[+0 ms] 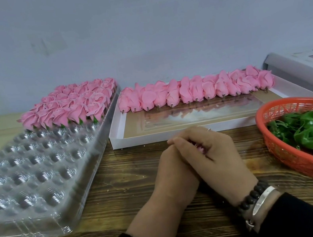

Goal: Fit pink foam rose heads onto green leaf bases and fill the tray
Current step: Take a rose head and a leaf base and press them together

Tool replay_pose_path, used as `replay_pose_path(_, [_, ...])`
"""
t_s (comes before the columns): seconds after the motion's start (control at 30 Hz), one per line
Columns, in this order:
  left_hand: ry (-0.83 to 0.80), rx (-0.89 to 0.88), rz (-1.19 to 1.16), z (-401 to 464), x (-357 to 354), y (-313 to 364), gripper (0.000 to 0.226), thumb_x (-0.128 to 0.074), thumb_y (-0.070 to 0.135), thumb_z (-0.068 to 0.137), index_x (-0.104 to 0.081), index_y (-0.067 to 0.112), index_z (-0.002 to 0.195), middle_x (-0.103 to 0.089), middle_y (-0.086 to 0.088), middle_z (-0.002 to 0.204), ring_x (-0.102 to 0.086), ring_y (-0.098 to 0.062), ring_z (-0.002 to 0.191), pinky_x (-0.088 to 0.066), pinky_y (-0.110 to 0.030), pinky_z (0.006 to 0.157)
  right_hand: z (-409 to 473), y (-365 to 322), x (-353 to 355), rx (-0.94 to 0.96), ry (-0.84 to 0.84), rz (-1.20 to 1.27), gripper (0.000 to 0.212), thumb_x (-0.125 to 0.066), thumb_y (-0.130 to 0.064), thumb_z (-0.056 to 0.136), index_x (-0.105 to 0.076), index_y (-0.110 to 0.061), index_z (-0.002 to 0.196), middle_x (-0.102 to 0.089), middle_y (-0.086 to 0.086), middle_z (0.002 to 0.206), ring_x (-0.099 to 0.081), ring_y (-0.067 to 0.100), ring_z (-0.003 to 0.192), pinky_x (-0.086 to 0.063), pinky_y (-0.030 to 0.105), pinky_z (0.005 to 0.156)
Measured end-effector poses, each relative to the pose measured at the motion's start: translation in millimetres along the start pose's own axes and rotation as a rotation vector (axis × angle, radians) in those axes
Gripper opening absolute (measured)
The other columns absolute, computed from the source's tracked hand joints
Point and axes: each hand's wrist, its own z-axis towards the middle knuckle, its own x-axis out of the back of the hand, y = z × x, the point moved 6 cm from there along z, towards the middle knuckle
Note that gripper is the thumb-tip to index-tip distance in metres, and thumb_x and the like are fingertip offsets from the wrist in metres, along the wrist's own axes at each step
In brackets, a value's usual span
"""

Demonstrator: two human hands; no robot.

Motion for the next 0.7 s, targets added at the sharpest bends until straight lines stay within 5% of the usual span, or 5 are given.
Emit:
replay_pose_path(0.13, [0.007, 0.020, -0.174, -0.1, -0.9, -0.8, 0.014, -0.055, -0.005, 0.086, -0.064, 0.005, 0.082, -0.064, -0.012, 0.083, -0.061, -0.020, 0.080, -0.052, -0.032, 0.074, 0.4, 5.2, -2.7, -0.080, -0.073, 0.075, 0.017, -0.059, -0.047, 0.070, -0.066, -0.035, 0.080, -0.068, -0.016, 0.081, -0.061, -0.004, 0.083, -0.044, 0.008, 0.072])
replay_pose_path(0.27, [0.027, -0.041, -0.106, -1.6, 3.2, 2.3, 0.022, -0.055, -0.009, 0.084, -0.059, -0.002, 0.063, -0.059, -0.010, 0.064, -0.054, -0.015, 0.062, -0.044, -0.026, 0.056, 0.6, 11.9, -4.5, -0.136, -0.159, 0.077, 0.042, -0.055, -0.065, 0.055, -0.061, -0.039, 0.088, -0.068, -0.019, 0.085, -0.062, -0.006, 0.081, -0.048, 0.012, 0.070])
replay_pose_path(0.53, [0.028, -0.127, -0.025, -4.5, 8.7, 15.1, 0.017, -0.059, 0.002, 0.078, -0.060, -0.015, 0.076, -0.061, -0.027, 0.075, -0.055, -0.020, 0.069, -0.049, -0.032, 0.061, -0.5, 16.9, -3.4, -0.129, -0.267, 0.113, 0.066, -0.063, -0.068, 0.049, -0.048, -0.049, 0.110, -0.065, -0.023, 0.099, -0.060, -0.007, 0.093, -0.047, 0.012, 0.081])
replay_pose_path(0.7, [0.019, -0.075, -0.029, -1.9, 9.6, 12.6, 0.022, -0.058, -0.006, 0.084, -0.060, 0.008, 0.067, -0.062, 0.005, 0.058, -0.058, -0.004, 0.058, -0.046, -0.012, 0.054, -0.4, 7.8, 5.6, -0.025, -0.134, 0.174, 0.053, -0.055, -0.058, 0.068, -0.055, -0.035, 0.115, -0.064, -0.015, 0.111, -0.058, -0.003, 0.104, -0.045, 0.012, 0.085])
